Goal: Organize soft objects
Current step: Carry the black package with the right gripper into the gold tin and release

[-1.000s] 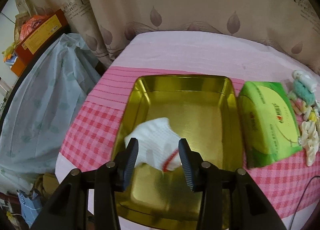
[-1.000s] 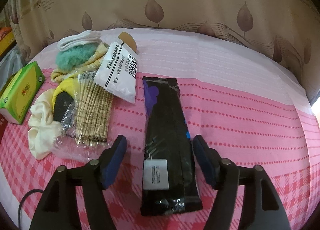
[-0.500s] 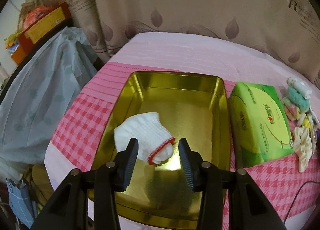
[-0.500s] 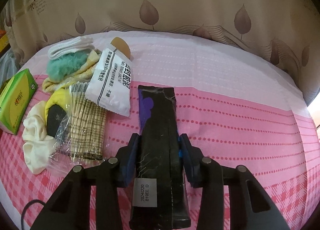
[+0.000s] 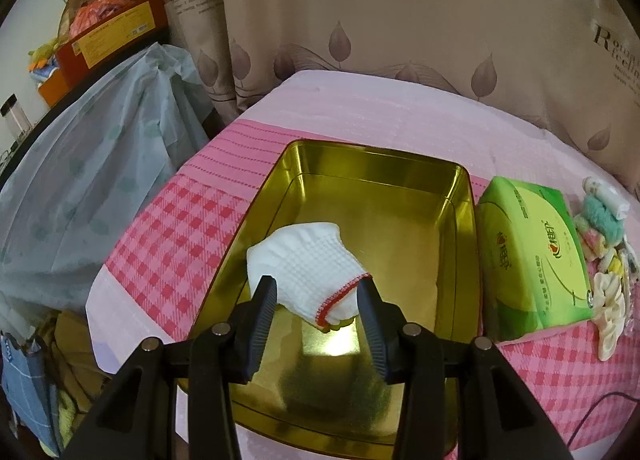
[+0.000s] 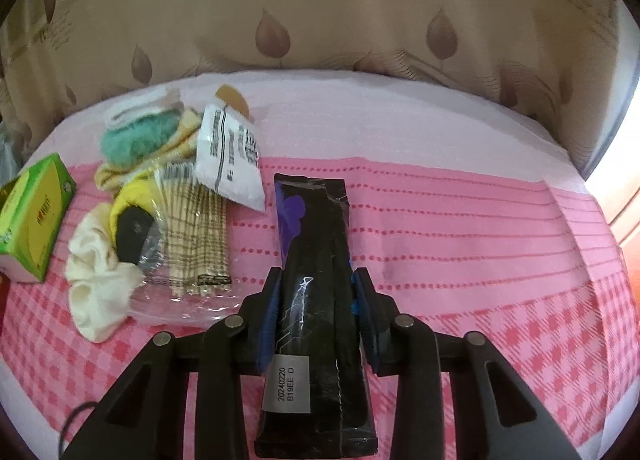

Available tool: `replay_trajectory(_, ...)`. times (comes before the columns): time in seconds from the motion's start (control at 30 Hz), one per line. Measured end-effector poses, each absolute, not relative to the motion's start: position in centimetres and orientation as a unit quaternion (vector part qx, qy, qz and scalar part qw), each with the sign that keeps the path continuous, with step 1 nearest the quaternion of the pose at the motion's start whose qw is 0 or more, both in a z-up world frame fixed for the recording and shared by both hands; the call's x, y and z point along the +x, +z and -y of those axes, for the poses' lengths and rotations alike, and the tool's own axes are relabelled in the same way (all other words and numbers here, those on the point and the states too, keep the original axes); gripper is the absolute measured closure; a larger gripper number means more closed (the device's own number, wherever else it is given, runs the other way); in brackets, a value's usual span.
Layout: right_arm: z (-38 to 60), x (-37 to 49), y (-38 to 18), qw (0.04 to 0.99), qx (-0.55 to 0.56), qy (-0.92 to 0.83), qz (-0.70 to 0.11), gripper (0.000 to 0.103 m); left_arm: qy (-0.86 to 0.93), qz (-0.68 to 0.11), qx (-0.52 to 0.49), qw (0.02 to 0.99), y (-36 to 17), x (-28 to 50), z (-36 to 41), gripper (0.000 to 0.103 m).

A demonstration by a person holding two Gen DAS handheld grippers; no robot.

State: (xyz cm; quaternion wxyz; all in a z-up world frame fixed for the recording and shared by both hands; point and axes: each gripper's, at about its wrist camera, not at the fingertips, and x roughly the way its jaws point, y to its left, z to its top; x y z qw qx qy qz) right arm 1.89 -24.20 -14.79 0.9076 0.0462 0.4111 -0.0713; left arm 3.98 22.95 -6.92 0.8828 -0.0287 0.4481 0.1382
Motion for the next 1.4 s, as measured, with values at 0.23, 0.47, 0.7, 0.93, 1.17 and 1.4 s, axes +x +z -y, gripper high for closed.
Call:
replay_trajectory(0.23, 21.4, 1.0, -11.2, 0.919, 0.046, -0.054, -0.388, 0.071, 0.141, -0.449, -0.036, 0.881, -7.1, 3.9, -23.4, 0.06)
replay_trajectory(0.47, 15.2, 2.1, -8.6, 0.929, 0.026, 0.012, -0.37, 0.071, 0.153, -0.442, -0.053, 0.882, -6.3, 3.4, -24.5, 0.06)
replay_trajectory(0.7, 7.6, 3.4, -6.6, 0.927, 0.008, 0.098, -0.362, 0.071, 0.172, -0.442, -0.082, 0.877, -5.7, 3.3, -26.5, 0.06)
replay_trajectory(0.93, -1.4, 4.4, -5.7, 0.912, -0.02, 0.182, -0.366, 0.071, 0.192, -0.434, -0.11, 0.873, -5.0, 2.7, -29.0, 0.06)
replay_trajectory(1.17, -10.1, 5.0, -5.4, 0.894, -0.054, 0.244, -0.373, 0.071, 0.211, -0.428, -0.137, 0.868, -4.5, 2.1, -31.5, 0.06)
replay_trajectory(1.4, -16.7, 6.8, -5.7, 0.878, -0.075, 0.275, -0.385, 0.071, 0.231, -0.42, -0.164, 0.862, -4.0, 1.4, -33.9, 0.06)
